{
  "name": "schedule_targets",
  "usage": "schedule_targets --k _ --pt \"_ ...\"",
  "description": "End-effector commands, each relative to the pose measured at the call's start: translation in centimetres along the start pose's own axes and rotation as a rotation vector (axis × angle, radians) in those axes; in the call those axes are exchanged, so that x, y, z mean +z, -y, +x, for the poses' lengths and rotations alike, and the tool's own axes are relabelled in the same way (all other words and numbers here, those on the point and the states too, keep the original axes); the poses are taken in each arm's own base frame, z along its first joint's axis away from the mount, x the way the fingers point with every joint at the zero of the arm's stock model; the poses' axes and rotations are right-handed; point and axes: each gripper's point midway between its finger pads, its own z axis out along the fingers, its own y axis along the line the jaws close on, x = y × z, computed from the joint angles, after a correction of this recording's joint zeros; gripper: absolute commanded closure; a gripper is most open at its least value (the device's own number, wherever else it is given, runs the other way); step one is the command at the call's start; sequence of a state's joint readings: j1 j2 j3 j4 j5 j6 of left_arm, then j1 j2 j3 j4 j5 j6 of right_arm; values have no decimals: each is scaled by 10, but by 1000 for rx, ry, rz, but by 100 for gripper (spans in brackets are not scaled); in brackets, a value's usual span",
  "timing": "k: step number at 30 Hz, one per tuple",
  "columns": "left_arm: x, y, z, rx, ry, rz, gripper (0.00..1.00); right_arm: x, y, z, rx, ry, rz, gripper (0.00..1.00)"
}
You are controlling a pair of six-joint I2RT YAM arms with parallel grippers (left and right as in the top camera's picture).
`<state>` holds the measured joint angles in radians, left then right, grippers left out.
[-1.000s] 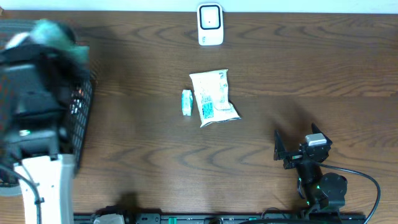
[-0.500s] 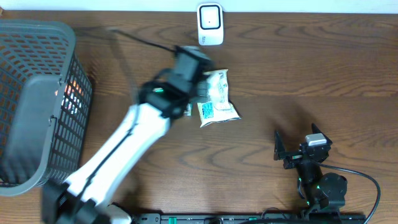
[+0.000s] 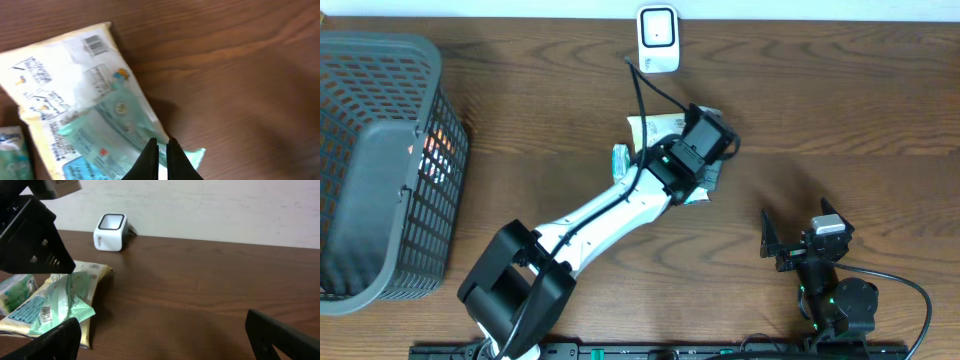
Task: Scan the item barcode
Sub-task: 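Hold the mint-green pack under the scanner, then release it on the table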
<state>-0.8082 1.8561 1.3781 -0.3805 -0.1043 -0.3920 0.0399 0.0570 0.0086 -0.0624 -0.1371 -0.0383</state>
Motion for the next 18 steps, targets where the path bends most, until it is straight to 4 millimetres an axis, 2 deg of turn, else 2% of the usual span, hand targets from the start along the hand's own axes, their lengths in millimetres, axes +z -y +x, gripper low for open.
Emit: schedule_targets --k 1,6,8,12,14,16,18 --pt "-4 1 -9 3 28 -7 92 0 -1 1 -13 0 -1 1" --pt "-4 -6 -6 4 15 -34 93 0 -1 1 -13 0 -1 1" --pt "-5 -22 -3 -11 11 -112 92 0 -1 1 -13 0 -1 1" --pt "-11 -70 -2 -106 21 -312 93 0 -1 1 -13 0 -1 1" --pt "-11 -90 0 -148 3 -356 93 0 -1 1 -13 0 -1 1" --pt "-8 -102 5 -194 -23 -372 93 0 -1 1 -13 0 -1 1" --pt "0 -102 11 -214 -68 -333 93 0 -1 1 -13 0 -1 1"
